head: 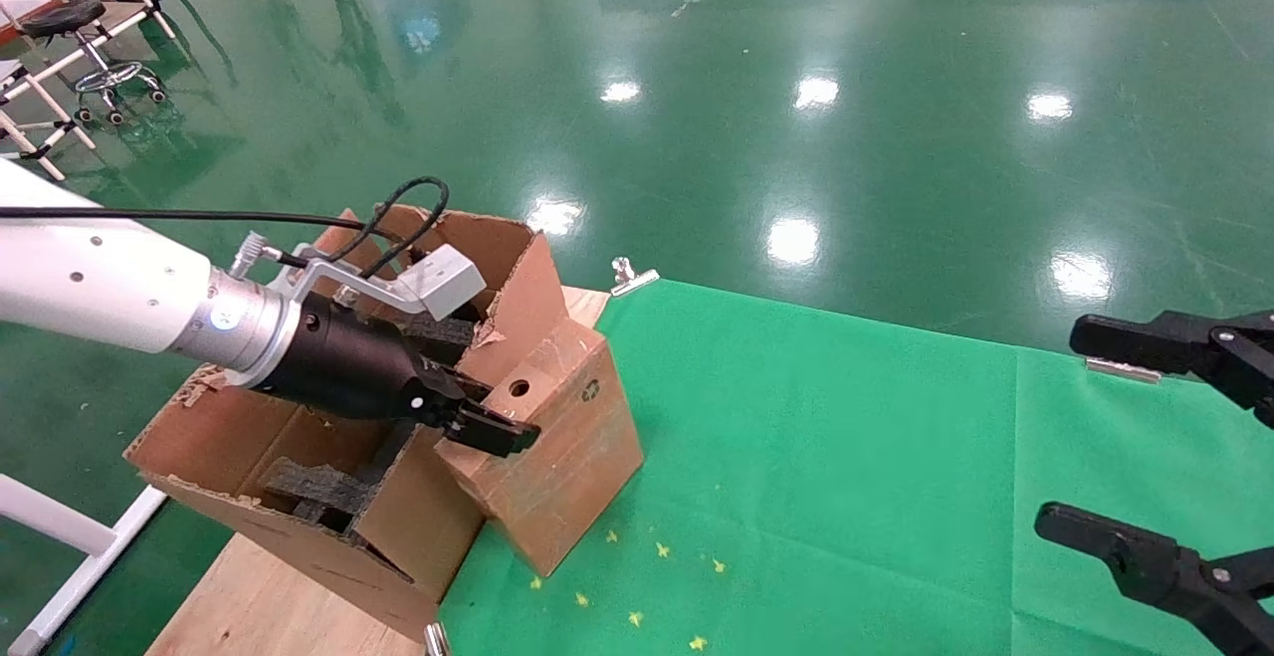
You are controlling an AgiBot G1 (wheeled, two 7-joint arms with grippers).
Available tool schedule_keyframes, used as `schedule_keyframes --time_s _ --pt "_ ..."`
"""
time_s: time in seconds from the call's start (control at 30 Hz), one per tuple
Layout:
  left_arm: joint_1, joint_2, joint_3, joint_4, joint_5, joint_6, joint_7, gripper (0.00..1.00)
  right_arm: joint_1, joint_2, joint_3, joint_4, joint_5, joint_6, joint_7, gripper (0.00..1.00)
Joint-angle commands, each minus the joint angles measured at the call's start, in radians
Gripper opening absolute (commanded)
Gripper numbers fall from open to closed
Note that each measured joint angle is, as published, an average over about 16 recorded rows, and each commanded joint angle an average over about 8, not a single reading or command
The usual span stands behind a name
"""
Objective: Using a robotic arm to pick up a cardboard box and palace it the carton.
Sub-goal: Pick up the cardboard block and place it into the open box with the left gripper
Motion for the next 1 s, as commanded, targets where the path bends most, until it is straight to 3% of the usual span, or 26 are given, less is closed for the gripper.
schedule_keyframes --time_s 0.03,0.27,0.5,0.73,1.0 --pt "0.000 0.000 0.000 0.000 0.000 0.000 0.000 0.00 0.000 0.000 0.000 0.000 0.000 0.000 0.000 1.00" --pt "-0.003 -0.003 -0.008 0.000 -0.024 -0.001 0.009 0.00 0.000 0.000 0.000 0.000 0.000 0.000 0.000 1.00" --pt "-0.047 -0.027 -0.070 0.043 -0.145 -0.002 0.070 0.00 0.000 0.000 0.000 0.000 0.000 0.000 0.000 1.00" --pt "-0.197 -0.057 -0.135 0.167 -0.198 0.006 0.196 0.00 0.000 0.000 0.000 0.000 0.000 0.000 0.000 1.00" --pt "-0.387 -0.110 -0.129 0.361 -0.088 0.007 0.347 0.00 0.000 0.000 0.000 0.000 0.000 0.000 0.000 1.00"
